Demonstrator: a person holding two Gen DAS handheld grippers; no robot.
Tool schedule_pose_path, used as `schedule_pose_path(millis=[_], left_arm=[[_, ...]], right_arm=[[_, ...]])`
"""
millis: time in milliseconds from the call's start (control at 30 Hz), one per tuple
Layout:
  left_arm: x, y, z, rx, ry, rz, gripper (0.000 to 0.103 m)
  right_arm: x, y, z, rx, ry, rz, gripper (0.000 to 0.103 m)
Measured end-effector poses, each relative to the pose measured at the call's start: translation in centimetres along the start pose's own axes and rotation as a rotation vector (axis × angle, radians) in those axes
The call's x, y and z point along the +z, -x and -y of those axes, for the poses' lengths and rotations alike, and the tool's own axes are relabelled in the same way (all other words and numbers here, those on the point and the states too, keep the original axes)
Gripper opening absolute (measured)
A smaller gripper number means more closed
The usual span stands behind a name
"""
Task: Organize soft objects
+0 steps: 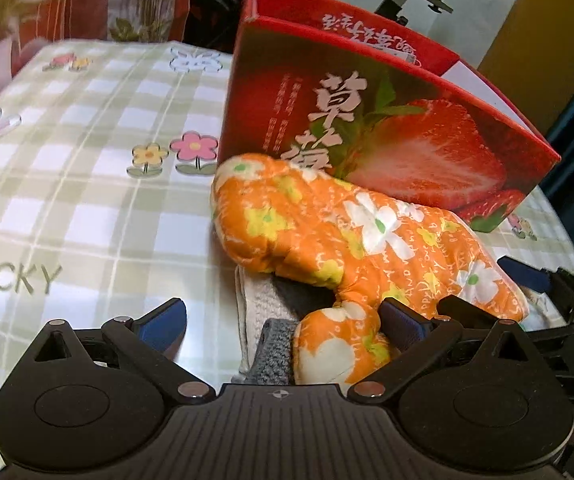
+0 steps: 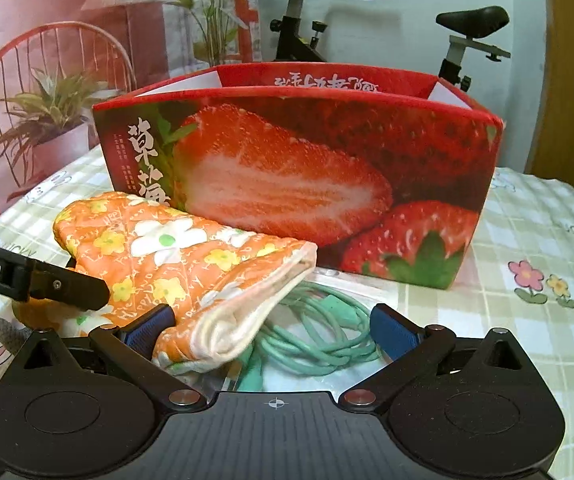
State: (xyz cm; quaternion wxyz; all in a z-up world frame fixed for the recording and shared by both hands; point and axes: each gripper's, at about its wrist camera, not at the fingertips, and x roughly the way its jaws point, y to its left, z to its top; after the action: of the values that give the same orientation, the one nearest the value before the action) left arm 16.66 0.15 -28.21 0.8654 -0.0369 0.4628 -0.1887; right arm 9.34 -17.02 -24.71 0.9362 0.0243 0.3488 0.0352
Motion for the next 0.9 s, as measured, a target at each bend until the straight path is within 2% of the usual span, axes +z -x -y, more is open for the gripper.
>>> schedule_pose_path(millis=[167,400,500,567,633,833,900], left_arm=[[-0.2,-0.2,0.0,-0.004,-0.002,0.009,0.103],[0.2,-0.5,0.0,-0.012,-0.001,0.006,0.103],[0.6,-0.4,-0.4,-0.039,0.011,-0.017,0.103],[1.0,-0.1,-0.7,-0.071,0.03,-0.021,0.099],[1.4,0.5,-0.9,-0.096,0.037,-0.01,0.089],[3.4,2.7,-1.2,-0.132,0.055,0.078,0.084],[4.5,2.4,-1.4,-0.112,0.048,0.081,0.084]], right_arm=[[-0.6,0.0,0.0,-0.001,0.021,0.024,0.103],[-0.5,0.0,0.0,0.009,0.014,0.005,0.103],[-0.3,0.0,0.1,0.014,0.011,-0.003,0.103],[-0.2,-0.1,0.2,0.017,0.009,-0.008,0.103],[0.0,-0.1,0.3,0.021,0.005,-0.011,0.103],[0.0,-0.1,0.3,0.023,0.004,-0.014,0.103],[0.0,-0.1,0.3,0.022,0.004,-0.013,0.103]])
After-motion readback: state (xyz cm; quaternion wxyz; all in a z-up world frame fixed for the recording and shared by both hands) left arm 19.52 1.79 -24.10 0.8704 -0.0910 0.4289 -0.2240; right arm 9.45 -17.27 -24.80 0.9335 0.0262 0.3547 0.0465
